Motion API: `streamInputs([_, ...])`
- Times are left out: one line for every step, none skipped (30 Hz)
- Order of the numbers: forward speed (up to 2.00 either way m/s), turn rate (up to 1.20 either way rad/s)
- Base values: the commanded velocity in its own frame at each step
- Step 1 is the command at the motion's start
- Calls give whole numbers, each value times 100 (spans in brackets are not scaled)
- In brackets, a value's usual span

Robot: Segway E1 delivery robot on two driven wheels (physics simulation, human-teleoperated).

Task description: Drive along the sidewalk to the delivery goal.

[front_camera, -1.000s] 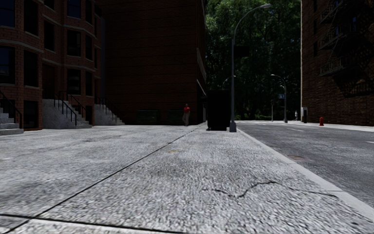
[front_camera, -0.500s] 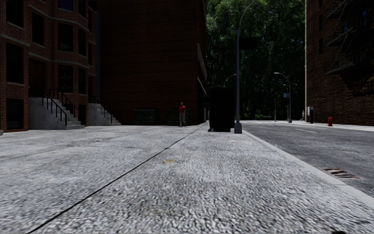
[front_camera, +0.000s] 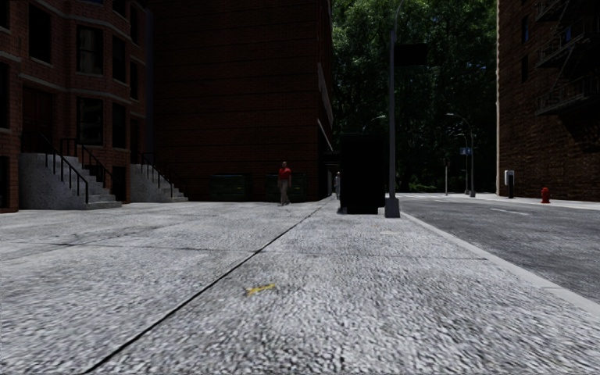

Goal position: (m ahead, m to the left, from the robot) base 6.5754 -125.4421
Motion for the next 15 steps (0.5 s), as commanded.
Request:
streamInputs([200, 0])
streamInputs([200, 0])
streamInputs([200, 0])
streamInputs([200, 0])
streamInputs([200, 0])
streamInputs([200, 0])
streamInputs([200, 0])
streamInputs([200, 0])
streamInputs([200, 0])
streamInputs([200, 0])
streamInputs([200, 0])
streamInputs([200, 0])
streamInputs([200, 0])
streamInputs([200, 0])
streamInputs([200, 0])
